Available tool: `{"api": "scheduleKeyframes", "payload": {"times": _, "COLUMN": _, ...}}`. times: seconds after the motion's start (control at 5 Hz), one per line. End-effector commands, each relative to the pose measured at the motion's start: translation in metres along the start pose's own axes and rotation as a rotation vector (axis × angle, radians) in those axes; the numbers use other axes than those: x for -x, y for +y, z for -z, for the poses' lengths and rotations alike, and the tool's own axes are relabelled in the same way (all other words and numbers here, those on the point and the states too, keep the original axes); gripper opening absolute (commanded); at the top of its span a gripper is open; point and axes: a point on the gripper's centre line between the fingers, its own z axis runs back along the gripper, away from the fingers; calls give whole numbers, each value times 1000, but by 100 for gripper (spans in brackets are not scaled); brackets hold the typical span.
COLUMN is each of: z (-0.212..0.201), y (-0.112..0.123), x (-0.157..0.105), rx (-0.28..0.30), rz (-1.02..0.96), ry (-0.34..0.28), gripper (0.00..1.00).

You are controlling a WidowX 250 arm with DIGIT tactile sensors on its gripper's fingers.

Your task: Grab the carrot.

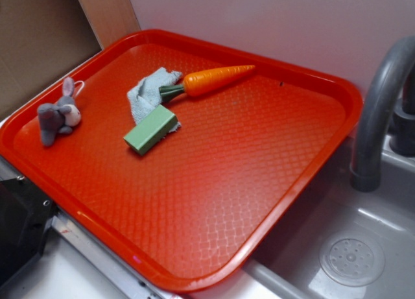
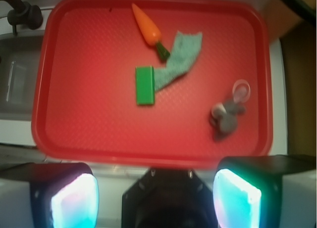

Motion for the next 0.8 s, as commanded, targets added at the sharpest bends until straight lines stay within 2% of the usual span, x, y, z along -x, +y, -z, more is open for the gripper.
{"api": "scheduleKeyframes", "payload": {"times": 0.0, "z": 35, "y": -11, "x": -55, "rx": 12, "rz": 253, "ry": -145, "gripper": 100}}
{"api": "scheduleKeyframes", "payload": {"times": 0.2, "z": 67, "y": 21, "x": -99, "rx": -12, "rz": 220, "ry": -119, "gripper": 100}}
{"api": "scheduleKeyframes", "payload": {"times": 0.4, "z": 96, "y": 36, "x": -143, "rx": -2, "rz": 197, "ry": -70, "gripper": 100}}
{"api": "scheduleKeyframes", "payload": {"times": 0.6, "z": 125, "y": 46, "x": -169, "rx": -24, "rz": 229, "ry": -26, "gripper": 100}}
